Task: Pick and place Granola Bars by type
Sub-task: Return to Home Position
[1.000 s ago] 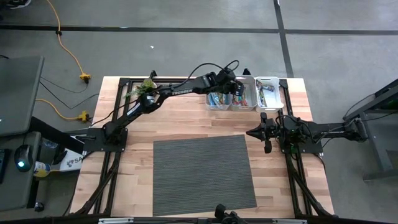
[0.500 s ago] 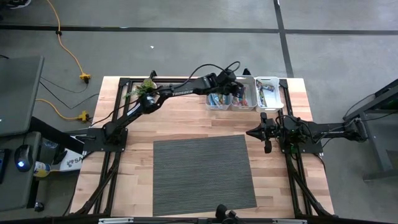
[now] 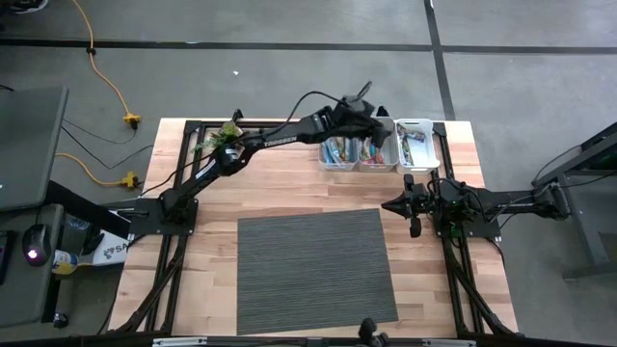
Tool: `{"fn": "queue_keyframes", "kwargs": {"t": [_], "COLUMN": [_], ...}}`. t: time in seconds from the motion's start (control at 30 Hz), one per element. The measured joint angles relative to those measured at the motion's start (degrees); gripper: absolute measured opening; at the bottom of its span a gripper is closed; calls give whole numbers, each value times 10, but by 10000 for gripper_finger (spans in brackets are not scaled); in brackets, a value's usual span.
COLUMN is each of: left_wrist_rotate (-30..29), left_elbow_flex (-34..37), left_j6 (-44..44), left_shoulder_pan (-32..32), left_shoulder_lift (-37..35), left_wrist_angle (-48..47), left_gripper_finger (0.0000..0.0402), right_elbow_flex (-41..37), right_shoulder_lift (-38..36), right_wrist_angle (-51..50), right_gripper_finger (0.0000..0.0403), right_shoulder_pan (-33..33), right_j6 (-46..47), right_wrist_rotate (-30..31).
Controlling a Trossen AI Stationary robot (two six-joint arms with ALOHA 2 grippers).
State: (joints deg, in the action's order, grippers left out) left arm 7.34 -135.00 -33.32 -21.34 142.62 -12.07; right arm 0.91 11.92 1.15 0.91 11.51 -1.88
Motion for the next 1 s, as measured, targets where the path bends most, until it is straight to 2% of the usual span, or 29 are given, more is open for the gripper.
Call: {"fn": "queue_keyframes", "kwargs": {"t": [0.07, 0.13, 0.47, 0.63, 0.8, 0.9, 1.0], "left_wrist_rotate": [25, 48, 132, 135, 142, 127, 84], "left_elbow_flex": [7, 2, 0, 0, 0, 0, 0], "left_j6": [4, 2, 36, 79, 143, 189, 233], "left_shoulder_pan": [0, 0, 1, 18, 47, 72, 103], "left_shoulder_lift": [-14, -25, -132, -197, -269, -308, -344], "left_wrist_angle": [48, 57, 55, 34, -47, -103, -157], "left_gripper_finger": [207, 207, 207, 194, 156, 129, 101], "right_elbow_flex": [0, 0, 0, 0, 0, 0, 0], "right_shoulder_lift": [0, 1, 0, 0, 0, 0, 0], "right_wrist_angle": [0, 0, 0, 0, 0, 0, 0], "right_gripper_finger": [0, 0, 0, 0, 0, 0, 0], "right_shoulder_pan": [0, 0, 0, 0, 0, 0, 0], "right_j6": [0, 0, 0, 0, 0, 0, 0], "right_wrist_rotate": [0, 0, 1, 1, 1, 1, 1]}}
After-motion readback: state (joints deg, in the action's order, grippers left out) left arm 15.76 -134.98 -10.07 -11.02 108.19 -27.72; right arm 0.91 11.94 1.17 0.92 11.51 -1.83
